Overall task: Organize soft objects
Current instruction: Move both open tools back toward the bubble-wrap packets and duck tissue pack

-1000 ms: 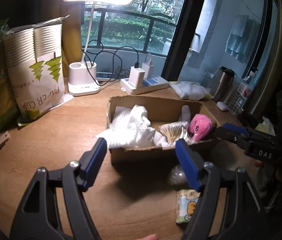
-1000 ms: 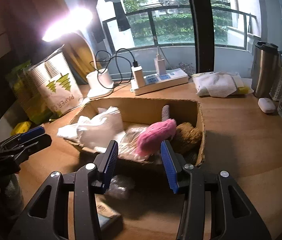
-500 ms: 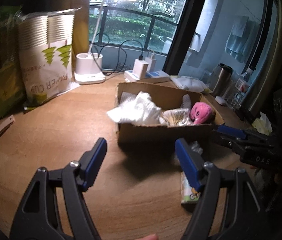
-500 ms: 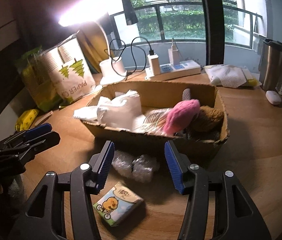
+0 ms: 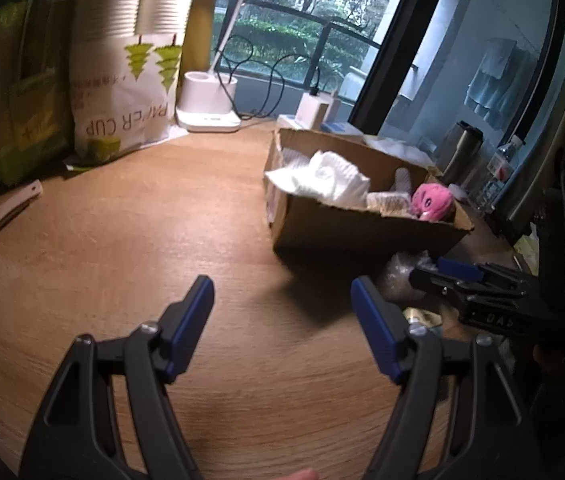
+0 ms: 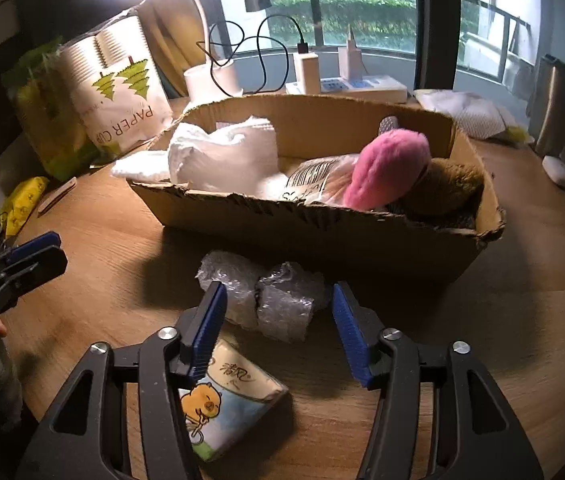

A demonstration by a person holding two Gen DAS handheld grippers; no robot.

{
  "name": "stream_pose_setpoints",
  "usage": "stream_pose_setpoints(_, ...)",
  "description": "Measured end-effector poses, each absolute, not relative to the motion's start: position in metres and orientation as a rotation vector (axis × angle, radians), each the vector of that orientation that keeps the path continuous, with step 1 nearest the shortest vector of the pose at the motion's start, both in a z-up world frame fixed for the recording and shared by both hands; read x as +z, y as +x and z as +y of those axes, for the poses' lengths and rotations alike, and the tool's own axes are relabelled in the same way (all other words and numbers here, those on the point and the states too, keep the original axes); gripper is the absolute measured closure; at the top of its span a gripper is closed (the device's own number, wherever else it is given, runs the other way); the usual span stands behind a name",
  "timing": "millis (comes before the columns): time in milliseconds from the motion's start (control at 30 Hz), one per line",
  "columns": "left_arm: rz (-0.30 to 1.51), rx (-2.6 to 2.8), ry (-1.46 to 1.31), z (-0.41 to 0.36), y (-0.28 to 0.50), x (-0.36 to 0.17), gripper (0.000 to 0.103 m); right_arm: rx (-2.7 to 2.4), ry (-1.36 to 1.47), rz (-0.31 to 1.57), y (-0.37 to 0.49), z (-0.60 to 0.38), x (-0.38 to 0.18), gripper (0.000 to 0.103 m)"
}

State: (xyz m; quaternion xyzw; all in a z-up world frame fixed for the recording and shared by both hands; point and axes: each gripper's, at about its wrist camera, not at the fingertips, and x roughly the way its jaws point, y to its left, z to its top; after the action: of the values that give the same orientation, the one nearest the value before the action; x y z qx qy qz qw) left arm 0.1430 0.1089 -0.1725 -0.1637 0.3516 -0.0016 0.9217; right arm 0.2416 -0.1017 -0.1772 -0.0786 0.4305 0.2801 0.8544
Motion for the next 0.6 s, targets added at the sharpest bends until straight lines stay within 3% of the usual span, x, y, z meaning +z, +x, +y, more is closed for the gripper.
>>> stream_pose_setpoints(333,0.740,0.000,-0.358,0.118,0.146,-0.183,0.030,0.612,-0.180,0.910,0.248,-0.086,-0.183,0.039)
stream_pose_setpoints(600,0.749,0.007,-0.341,0.111,0.149,-0.182,0.030,0.651,-0.199,0.885,0.242,-0.088,-0.182,0.060)
